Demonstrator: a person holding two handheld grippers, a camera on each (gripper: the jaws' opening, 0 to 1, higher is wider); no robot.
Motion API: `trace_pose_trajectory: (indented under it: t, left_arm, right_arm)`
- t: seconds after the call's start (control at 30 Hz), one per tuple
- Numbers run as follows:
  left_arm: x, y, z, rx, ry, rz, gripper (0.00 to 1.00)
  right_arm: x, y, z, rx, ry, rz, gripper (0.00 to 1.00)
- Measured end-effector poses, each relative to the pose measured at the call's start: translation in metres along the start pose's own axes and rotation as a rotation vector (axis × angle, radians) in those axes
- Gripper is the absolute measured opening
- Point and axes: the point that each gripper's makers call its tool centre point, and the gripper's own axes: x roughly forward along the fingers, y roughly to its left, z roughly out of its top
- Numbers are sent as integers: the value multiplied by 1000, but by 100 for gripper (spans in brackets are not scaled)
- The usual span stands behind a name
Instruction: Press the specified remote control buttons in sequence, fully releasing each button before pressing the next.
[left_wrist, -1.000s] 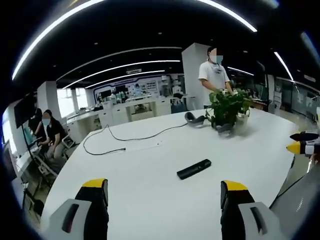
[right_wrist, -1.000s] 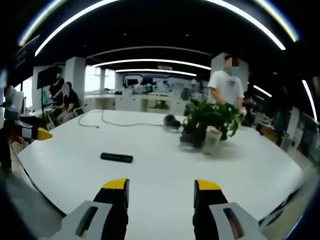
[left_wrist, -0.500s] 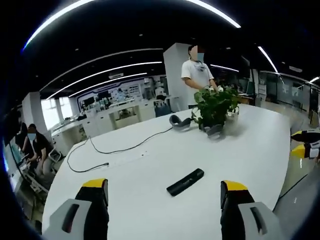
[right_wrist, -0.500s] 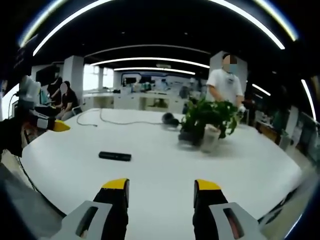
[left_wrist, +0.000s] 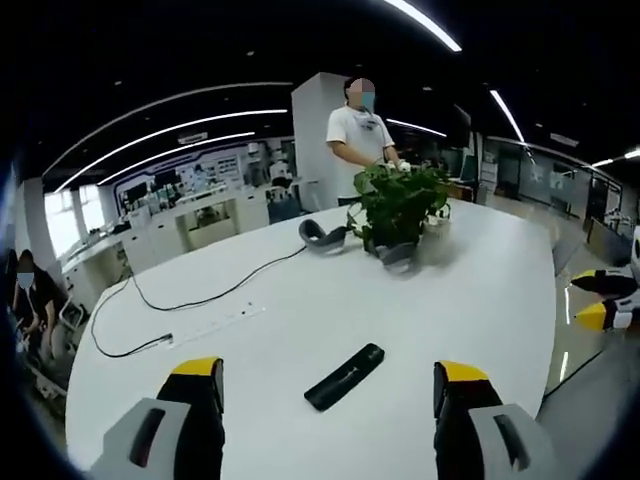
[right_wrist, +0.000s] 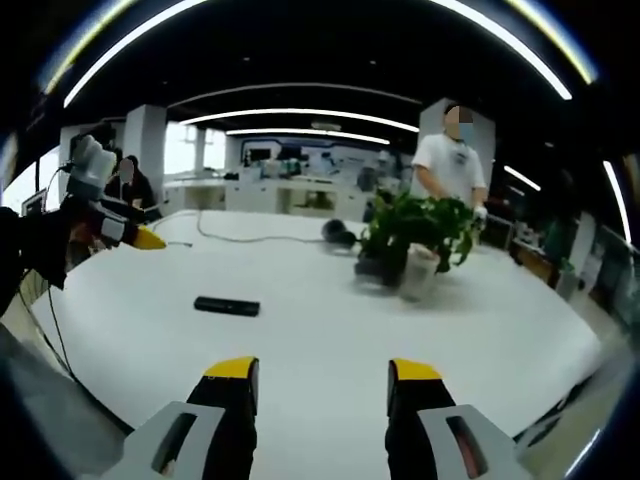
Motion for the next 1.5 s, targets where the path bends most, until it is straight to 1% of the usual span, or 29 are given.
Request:
trace_pose_trajectory:
  t: [0.03, 0.17, 0.27, 0.43, 0.47, 0.57, 0.6, 0.67, 0.7, 0.73, 0.83, 0.93, 1.03, 1.1, 1.17, 1.2, 1.27, 1.33, 1.37, 1.43, 1.5]
  left_arm:
    - [5, -2, -3, 4, 25, -25, 89]
    - [19, -6, -11, 25, 79, -66, 86]
    - [31, -10, -20, 55, 141, -109, 83]
    - [47, -12, -31, 91, 209, -151, 81]
    - [51, -14, -34, 101, 234, -169, 80]
    - [63, -16, -40, 132, 272, -199, 75]
    - [69, -16, -43, 138, 287, -202, 73]
    - [77, -17, -47, 149, 299, -215, 72]
    - [83, -18, -53, 162, 328, -227, 71]
    - [86, -18, -56, 173, 341, -233, 70]
    - [102, -14, -70, 237, 407, -251, 68]
    - [113, -10, -79, 268, 450, -265, 66]
    - [122, -8, -88, 266, 491, -279, 66]
    - [126, -8, -93, 265, 518, -303, 65]
    - [131, -7, -98, 273, 536, -305, 65]
    - [135, -4, -102, 289, 548, -308, 65]
    - [142, -2, -109, 291, 564, -310, 65]
    - [144, -5, -116, 284, 595, -330, 65]
    - [145, -6, -118, 291, 600, -332, 65]
    - [148, -3, -126, 335, 626, -336, 65]
    - [151, -2, -132, 343, 648, -337, 64]
  right_arm:
    - [0, 0, -1, 1, 3, -2, 49]
    - [0, -1, -1, 3, 6, -5, 49]
    - [0, -1, -1, 4, 5, -6, 49]
    - [0, -2, -2, 5, 9, -10, 49]
    - [0, -2, -2, 7, 8, -10, 49]
    - [0, -3, -3, 6, 12, -13, 49]
    - [0, -3, -3, 6, 12, -13, 49]
    - [0, -2, -2, 9, 11, -11, 49]
    - [0, -2, -2, 8, 11, -10, 49]
    - [0, -2, -2, 7, 10, -10, 49]
    - [1, -2, -3, 3, 16, -12, 49]
    - [1, -2, -3, 2, 17, -14, 49]
    - [1, -3, -3, 3, 21, -17, 49]
    - [2, -3, -4, 1, 25, -20, 49]
    - [2, -3, -4, 1, 26, -19, 49]
    - [2, -3, -4, 1, 26, -18, 49]
    - [2, -3, -5, -3, 29, -20, 49]
    - [2, -3, -4, -3, 28, -21, 49]
    - [2, -4, -5, -4, 31, -24, 49]
    - [2, -4, -6, -3, 34, -25, 49]
    - [2, -4, -5, -2, 32, -26, 49]
